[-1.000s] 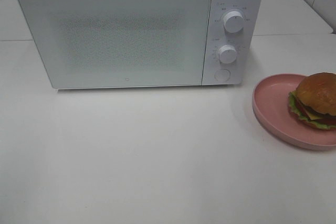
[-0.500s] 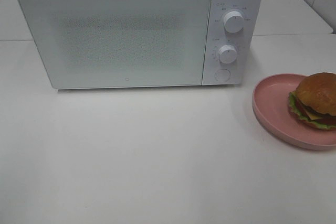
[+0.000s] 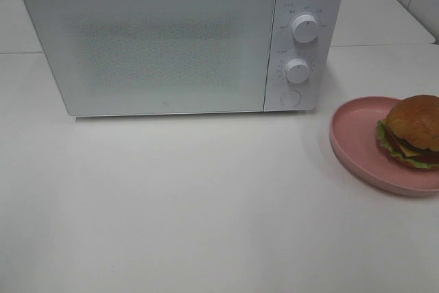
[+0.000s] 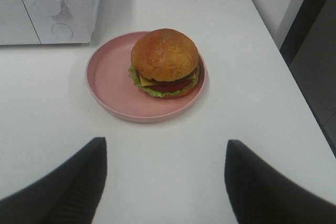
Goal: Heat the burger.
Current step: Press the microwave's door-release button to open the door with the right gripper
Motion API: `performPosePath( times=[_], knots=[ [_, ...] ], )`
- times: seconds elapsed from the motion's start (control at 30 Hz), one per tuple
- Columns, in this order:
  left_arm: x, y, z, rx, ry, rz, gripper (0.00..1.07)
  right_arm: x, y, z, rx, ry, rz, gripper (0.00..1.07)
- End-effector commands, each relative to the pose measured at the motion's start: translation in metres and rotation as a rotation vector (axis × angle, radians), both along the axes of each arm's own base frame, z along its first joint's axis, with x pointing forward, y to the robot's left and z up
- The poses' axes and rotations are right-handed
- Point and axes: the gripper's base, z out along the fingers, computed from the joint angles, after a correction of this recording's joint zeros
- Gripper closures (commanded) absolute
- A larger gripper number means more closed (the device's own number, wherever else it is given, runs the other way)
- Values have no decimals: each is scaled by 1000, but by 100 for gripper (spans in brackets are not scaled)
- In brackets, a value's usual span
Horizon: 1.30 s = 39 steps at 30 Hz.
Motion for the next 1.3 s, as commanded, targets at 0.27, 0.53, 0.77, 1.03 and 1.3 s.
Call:
performPosePath(
  times=[0.27, 0.53, 0.77, 1.03, 1.3],
  knots=[
    [-2, 0, 0, 1, -29, -2, 106, 55, 2, 22, -14, -10, 29, 45],
    [-2, 0, 0, 1, -29, -2, 106, 107, 4, 23, -17, -23, 58, 45],
    [-2, 0, 0, 1, -29, -2, 106, 156, 6, 12, -8, -37, 84, 48],
    [-2, 0, 0, 1, -29, -2, 106, 185, 8, -1, -6, -29, 100, 66],
    [-2, 0, 0, 1, -29, -2, 106, 204, 9, -9, 1, -57, 110, 100]
  ],
)
